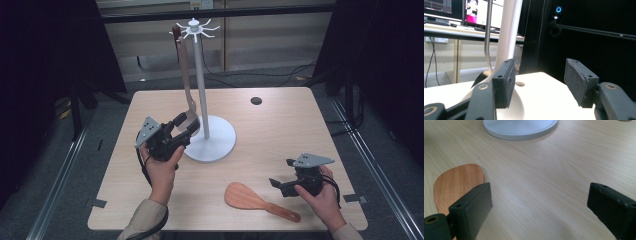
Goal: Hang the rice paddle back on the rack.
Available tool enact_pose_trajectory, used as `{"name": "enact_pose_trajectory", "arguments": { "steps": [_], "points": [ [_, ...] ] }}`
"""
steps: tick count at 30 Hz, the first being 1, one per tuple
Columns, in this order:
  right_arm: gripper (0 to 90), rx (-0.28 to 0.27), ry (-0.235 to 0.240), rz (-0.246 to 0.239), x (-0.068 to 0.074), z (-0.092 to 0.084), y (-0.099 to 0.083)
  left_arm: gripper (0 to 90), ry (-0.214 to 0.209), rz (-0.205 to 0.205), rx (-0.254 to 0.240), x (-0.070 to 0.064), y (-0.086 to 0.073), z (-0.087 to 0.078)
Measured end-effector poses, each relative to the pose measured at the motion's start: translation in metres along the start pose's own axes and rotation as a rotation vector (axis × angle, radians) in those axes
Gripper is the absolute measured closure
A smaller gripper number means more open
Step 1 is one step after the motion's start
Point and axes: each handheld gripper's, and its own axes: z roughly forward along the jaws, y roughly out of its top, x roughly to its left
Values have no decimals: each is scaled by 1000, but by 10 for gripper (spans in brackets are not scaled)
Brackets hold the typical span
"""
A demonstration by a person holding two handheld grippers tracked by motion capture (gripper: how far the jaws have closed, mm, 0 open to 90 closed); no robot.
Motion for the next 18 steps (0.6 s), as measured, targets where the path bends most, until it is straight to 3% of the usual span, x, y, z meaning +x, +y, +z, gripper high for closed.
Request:
{"name": "enact_pose_trajectory", "arguments": {
  "steps": [9,11,16,17,18],
  "points": [
    [53,13,11,-17,3,0,-4,242,14,-18,43,2,-17,-5],
    [49,23,19,-43,5,1,-6,194,12,-20,49,1,-19,-4],
    [47,57,57,-65,13,7,-9,155,14,-3,68,-2,-23,-2],
    [47,64,62,-74,15,8,-9,148,14,-25,60,-3,-24,-1],
    [47,69,79,-87,18,10,-9,141,16,-9,72,-2,-24,-2]
  ]
}}
